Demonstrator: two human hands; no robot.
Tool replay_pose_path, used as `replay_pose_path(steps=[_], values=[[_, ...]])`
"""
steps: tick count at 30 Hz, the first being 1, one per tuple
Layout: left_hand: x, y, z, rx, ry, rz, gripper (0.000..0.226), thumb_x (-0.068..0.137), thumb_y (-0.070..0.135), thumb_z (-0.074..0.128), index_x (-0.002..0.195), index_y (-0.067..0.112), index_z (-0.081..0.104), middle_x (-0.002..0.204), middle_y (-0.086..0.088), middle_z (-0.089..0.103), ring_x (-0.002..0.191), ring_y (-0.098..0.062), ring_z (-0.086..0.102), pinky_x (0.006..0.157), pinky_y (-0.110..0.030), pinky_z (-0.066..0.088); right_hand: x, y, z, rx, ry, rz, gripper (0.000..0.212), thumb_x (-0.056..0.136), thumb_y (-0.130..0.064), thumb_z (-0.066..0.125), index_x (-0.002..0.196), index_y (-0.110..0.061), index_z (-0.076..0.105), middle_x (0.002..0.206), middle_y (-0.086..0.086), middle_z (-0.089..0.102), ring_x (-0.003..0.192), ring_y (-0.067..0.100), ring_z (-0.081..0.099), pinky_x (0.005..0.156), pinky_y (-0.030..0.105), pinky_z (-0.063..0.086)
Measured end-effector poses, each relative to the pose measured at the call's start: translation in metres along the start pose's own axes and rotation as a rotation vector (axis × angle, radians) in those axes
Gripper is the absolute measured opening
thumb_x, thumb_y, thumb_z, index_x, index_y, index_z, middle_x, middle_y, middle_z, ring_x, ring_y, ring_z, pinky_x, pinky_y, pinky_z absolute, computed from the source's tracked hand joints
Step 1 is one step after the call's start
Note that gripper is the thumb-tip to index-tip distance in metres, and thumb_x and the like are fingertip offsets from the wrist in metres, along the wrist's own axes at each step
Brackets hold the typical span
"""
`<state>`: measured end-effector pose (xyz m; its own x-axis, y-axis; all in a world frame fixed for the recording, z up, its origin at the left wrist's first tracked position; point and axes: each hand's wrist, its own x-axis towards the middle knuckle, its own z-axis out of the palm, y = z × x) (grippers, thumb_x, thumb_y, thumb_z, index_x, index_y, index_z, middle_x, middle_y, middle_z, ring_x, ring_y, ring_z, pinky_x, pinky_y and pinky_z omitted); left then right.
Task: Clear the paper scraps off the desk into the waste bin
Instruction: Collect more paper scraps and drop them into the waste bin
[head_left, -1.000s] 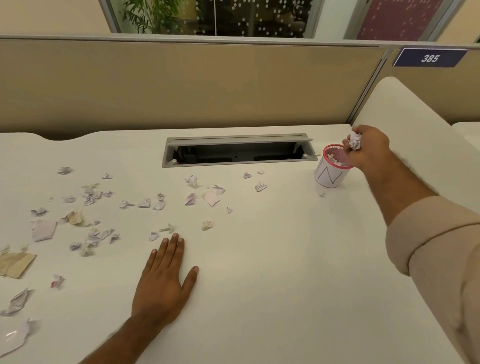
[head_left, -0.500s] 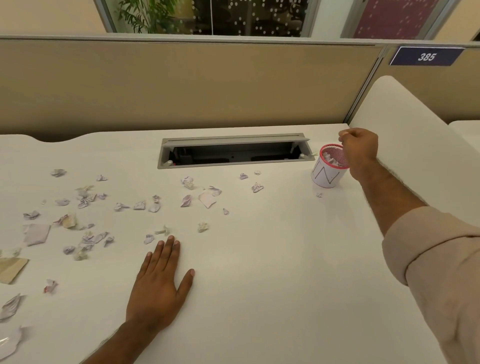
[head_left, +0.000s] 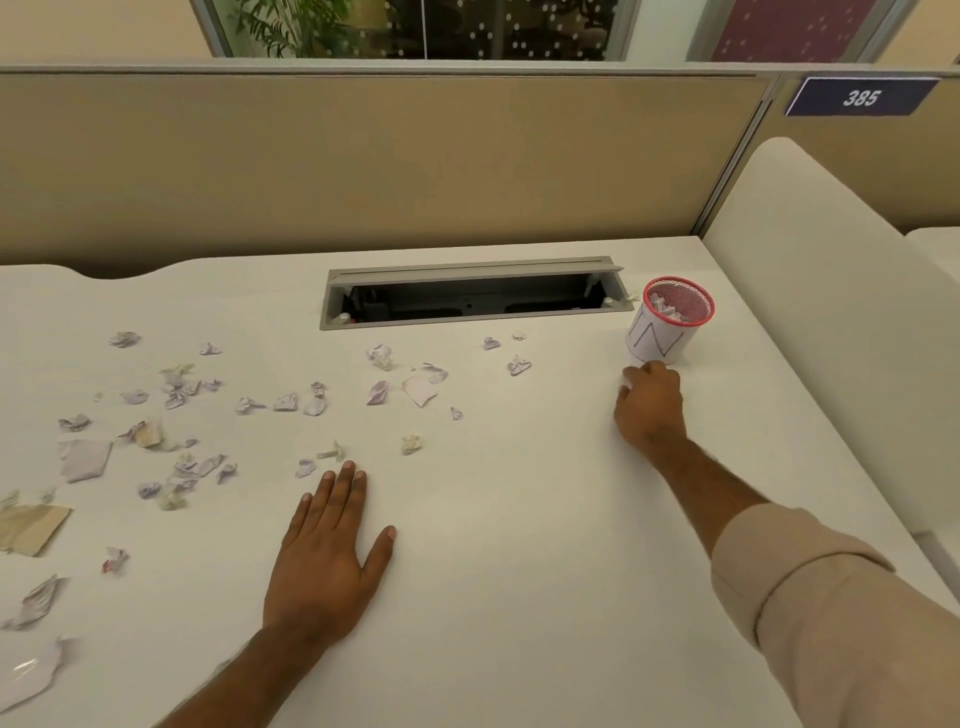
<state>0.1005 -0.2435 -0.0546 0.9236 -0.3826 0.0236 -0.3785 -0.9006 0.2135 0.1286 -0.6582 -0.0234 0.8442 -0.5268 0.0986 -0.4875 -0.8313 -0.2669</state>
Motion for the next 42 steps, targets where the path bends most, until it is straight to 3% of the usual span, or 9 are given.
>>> replay_pose_path(steps=[2,6,8,16,24,27,31,37,42], values=[[0.0,-0.001,0.001,-0.013,-0.001,-0.003,0.077,0.093,0.064,0.016,0.155,0.019,0.01,0.163,0.008,0.005,0.15,-0.007,-0.002,0.122,-0.029,0.0,0.003,-0.003,-0.003,-0.008,-0.034,-0.004,0.021,0.087,-0.001,0.046,0.1,0.004,0.062,0.106,0.019,0.054,0.104,0.034,0.05,0.085,0.036,0.045],[0.0,0.0,0.001,-0.029,0.004,-0.003,0.077,0.093,0.064,0.018,0.155,0.018,0.011,0.162,0.008,0.007,0.15,-0.007,0.0,0.122,-0.029,0.0,0.009,-0.002,-0.009,-0.031,-0.166,-0.01,0.028,0.088,0.001,0.05,0.112,0.001,0.064,0.118,0.017,0.058,0.113,0.03,0.052,0.1,0.031,0.04],[0.0,0.0,0.0,-0.03,0.005,-0.005,0.077,0.093,0.064,0.017,0.155,0.019,0.01,0.162,0.008,0.006,0.15,-0.006,-0.001,0.121,-0.028,-0.002,0.01,-0.004,-0.013,0.014,-0.162,-0.014,0.026,0.085,0.002,0.052,0.106,0.0,0.068,0.115,0.016,0.063,0.109,0.03,0.056,0.098,0.033,0.044],[0.0,0.0,0.0,-0.028,0.01,-0.008,0.078,0.093,0.065,0.014,0.155,0.02,0.009,0.163,0.009,0.004,0.149,-0.006,-0.003,0.122,-0.029,-0.001,0.039,-0.014,-0.07,0.414,0.416,0.033,0.027,0.078,0.006,0.05,0.09,-0.001,0.073,0.096,0.019,0.071,0.092,0.034,0.063,0.084,0.027,0.043],[0.0,-0.002,0.003,-0.028,0.013,-0.013,0.077,0.093,0.066,0.013,0.156,0.022,0.007,0.163,0.01,0.002,0.149,-0.005,-0.005,0.121,-0.028,-0.002,0.066,0.003,-0.084,0.453,0.412,0.211,0.027,0.084,0.002,0.052,0.103,0.0,0.071,0.105,0.019,0.071,0.099,0.032,0.065,0.092,0.032,0.05],[0.0,-0.002,0.003,-0.033,0.017,-0.01,0.077,0.093,0.066,0.014,0.156,0.021,0.008,0.163,0.01,0.003,0.149,-0.005,-0.005,0.121,-0.027,-0.004,0.045,-0.004,-0.073,0.476,0.456,0.164,0.027,0.085,0.001,0.053,0.106,0.0,0.071,0.108,0.019,0.07,0.102,0.032,0.065,0.095,0.033,0.049],[0.0,-0.002,0.002,-0.034,0.019,-0.008,0.077,0.093,0.065,0.015,0.155,0.02,0.009,0.163,0.009,0.003,0.149,-0.005,-0.004,0.121,-0.027,-0.004,0.005,-0.016,-0.059,0.506,0.537,0.04,0.027,0.084,0.003,0.051,0.101,-0.001,0.071,0.101,0.017,0.072,0.093,0.031,0.066,0.086,0.033,0.05],[-0.001,-0.001,0.001,-0.041,0.013,-0.004,0.077,0.092,0.066,0.012,0.156,0.022,0.006,0.163,0.01,-0.001,0.149,-0.005,-0.008,0.121,-0.027,-0.005,-0.054,-0.042,-0.038,0.549,0.458,-0.095,0.023,0.083,0.006,0.055,0.099,-0.002,0.07,0.103,0.013,0.071,0.096,0.028,0.066,0.091,0.035,0.052],[-0.001,0.0,-0.001,-0.044,-0.01,-0.008,0.078,0.093,0.065,0.012,0.156,0.021,0.004,0.162,0.008,-0.005,0.148,-0.007,-0.011,0.121,-0.028,-0.006,-0.13,-0.077,-0.006,0.6,0.269,-0.11,0.024,0.082,0.006,0.061,0.101,-0.005,0.071,0.107,0.009,0.07,0.102,0.028,0.065,0.094,0.038,0.05]])
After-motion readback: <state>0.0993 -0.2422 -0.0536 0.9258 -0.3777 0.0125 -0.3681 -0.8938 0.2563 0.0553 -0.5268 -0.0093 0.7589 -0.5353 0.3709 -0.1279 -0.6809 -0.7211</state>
